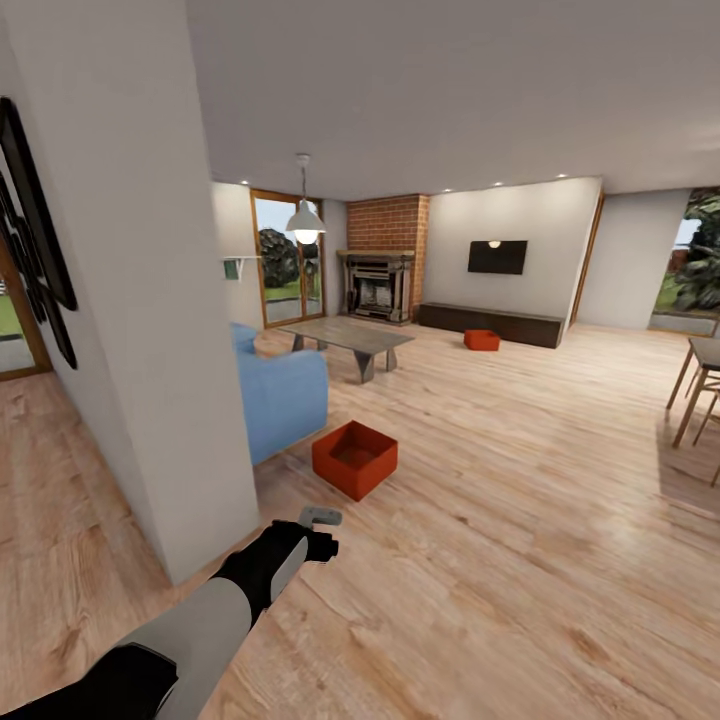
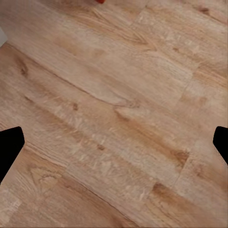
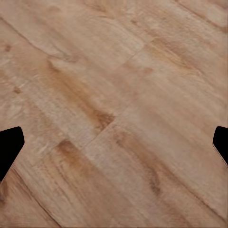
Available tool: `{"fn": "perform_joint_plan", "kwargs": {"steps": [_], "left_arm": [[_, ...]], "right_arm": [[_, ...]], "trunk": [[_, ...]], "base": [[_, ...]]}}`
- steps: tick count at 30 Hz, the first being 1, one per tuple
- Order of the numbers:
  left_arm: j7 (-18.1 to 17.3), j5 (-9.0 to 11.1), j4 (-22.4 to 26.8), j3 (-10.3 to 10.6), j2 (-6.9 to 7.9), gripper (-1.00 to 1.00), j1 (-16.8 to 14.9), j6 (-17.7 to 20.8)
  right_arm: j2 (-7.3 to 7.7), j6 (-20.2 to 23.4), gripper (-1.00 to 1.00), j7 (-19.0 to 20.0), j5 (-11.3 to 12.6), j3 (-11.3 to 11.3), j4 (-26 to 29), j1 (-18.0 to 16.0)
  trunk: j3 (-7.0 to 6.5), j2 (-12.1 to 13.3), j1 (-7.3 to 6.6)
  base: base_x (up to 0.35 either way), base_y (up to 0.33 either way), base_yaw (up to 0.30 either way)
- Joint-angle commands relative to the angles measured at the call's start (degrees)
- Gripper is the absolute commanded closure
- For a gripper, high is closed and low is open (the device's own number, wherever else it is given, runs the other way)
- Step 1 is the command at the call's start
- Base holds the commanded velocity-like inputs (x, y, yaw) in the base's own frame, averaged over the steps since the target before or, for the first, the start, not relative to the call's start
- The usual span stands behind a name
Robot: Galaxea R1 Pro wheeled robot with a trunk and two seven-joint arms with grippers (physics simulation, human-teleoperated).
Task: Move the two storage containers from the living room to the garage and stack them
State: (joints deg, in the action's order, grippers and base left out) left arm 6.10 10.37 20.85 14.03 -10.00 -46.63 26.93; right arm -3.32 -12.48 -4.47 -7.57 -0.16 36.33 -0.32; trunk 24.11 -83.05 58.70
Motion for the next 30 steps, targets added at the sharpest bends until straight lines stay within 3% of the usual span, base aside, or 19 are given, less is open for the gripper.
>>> {"fn": "perform_joint_plan", "kwargs": {"steps": [1,16,30], "left_arm": [[0.5,0.6,0.1,0.3,0.00,-1.00,0.0,0.2],[0.5,0.7,0.1,0.3,0.00,-1.00,0.0,0.2],[0.5,0.7,0.0,0.3,0.00,-1.00,0.0,0.2]], "right_arm": [[-0.02,-0.1,-1.00,-0.4,-0.6,0.0,0.0,0.0],[-0.02,-0.1,-1.00,-0.4,-0.6,0.0,0.0,0.0],[-0.02,-0.1,-1.00,-0.3,-0.6,0.0,0.0,0.0]], "trunk": [[0.07,0.0,0.03],[0.07,0.0,0.03],[0.07,0.0,0.03]], "base": [[0.336,-0.122,0.000],[0.336,-0.124,0.199],[0.332,-0.143,0.033]]}}
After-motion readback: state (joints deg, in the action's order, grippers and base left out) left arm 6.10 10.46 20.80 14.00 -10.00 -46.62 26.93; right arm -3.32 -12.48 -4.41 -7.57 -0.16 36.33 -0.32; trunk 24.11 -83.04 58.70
